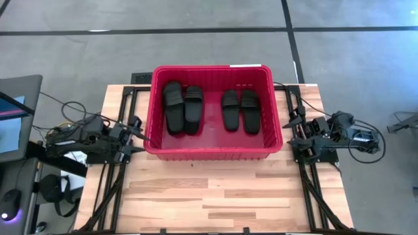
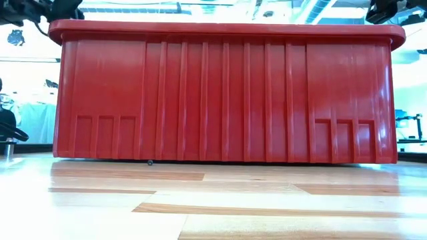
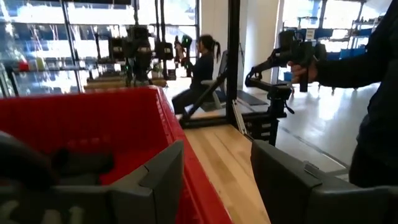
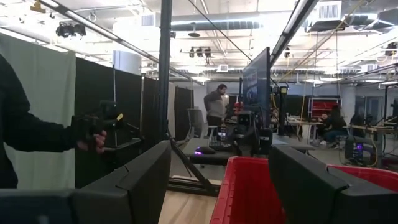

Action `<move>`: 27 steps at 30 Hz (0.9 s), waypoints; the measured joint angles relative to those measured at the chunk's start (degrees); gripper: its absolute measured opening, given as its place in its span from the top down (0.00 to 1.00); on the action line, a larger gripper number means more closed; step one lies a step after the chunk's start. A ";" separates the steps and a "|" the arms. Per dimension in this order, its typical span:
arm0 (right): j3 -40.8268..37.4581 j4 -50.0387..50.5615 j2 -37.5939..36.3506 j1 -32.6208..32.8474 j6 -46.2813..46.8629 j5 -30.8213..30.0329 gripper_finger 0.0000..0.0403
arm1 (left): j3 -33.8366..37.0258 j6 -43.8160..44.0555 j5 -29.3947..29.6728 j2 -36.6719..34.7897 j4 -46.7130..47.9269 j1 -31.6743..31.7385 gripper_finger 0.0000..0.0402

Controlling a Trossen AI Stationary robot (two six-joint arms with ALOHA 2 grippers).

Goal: Pick and place slides into bin
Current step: Return to Home Position

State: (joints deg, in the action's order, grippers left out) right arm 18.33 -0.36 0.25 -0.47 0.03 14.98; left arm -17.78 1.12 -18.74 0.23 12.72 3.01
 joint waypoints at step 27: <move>0.00 0.02 0.00 0.00 -0.01 0.07 0.37 | -1.71 -10.59 -3.02 0.01 -30.48 0.00 0.56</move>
State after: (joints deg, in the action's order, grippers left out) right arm 18.33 -0.34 0.25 -0.47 0.02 15.05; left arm -19.49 -9.47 -21.77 0.24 -17.75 3.01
